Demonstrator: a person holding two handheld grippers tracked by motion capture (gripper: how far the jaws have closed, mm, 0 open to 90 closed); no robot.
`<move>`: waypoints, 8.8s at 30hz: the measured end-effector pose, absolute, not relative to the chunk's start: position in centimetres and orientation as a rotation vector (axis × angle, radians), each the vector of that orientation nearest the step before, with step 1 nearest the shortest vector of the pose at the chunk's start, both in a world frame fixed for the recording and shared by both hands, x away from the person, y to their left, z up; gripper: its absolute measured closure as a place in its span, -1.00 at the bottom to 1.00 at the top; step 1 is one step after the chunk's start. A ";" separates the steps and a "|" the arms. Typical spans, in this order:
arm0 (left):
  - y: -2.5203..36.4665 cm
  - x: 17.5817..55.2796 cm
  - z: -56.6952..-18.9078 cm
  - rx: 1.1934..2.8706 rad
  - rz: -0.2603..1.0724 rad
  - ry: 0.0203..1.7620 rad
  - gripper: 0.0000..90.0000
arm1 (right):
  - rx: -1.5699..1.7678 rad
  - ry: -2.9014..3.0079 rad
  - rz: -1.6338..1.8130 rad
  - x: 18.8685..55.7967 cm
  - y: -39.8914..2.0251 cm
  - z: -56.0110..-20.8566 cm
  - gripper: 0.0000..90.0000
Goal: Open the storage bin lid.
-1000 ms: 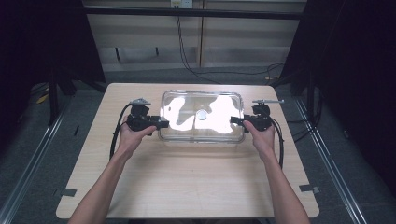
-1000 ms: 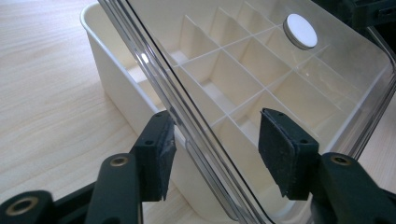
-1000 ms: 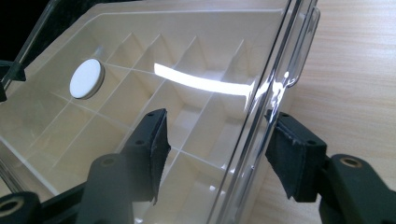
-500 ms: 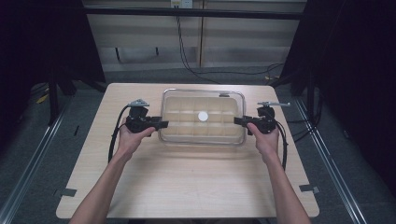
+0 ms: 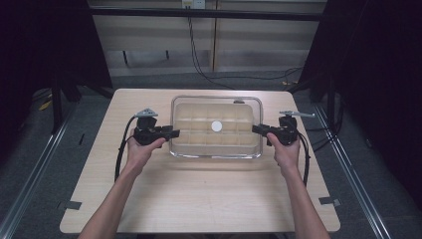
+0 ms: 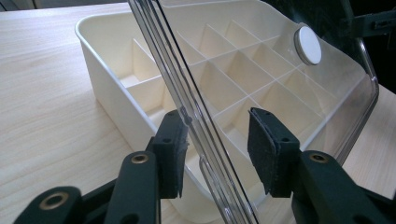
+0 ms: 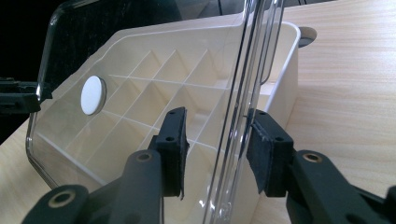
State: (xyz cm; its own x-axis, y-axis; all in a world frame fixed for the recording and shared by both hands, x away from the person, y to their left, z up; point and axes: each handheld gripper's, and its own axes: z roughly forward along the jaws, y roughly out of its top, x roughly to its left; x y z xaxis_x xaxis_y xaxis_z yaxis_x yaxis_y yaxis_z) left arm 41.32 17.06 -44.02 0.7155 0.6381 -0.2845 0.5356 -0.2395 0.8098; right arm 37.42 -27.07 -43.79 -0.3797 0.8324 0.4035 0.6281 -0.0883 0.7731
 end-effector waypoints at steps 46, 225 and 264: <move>18.4 39.0 -42.3 1.880 0.161 0.848 0.63 | 1.498 1.928 1.587 34.6 -27.5 -41.9 0.59; 20.5 25.0 -45.2 2.103 0.065 0.806 0.50 | 1.538 2.201 1.426 20.7 -24.6 -45.4 0.54; 19.7 27.7 -47.5 2.152 -0.049 0.881 0.22 | 1.617 2.263 1.247 24.1 -23.2 -47.6 0.12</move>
State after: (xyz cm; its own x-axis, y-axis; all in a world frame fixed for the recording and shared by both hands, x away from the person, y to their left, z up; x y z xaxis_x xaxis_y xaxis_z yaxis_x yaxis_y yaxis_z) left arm 27.69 19.75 -47.49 0.7574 0.5753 -0.3088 0.6060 -0.4432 0.6606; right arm 24.09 -23.24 -47.62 -0.4340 0.8244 0.3633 0.7476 0.1045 0.6559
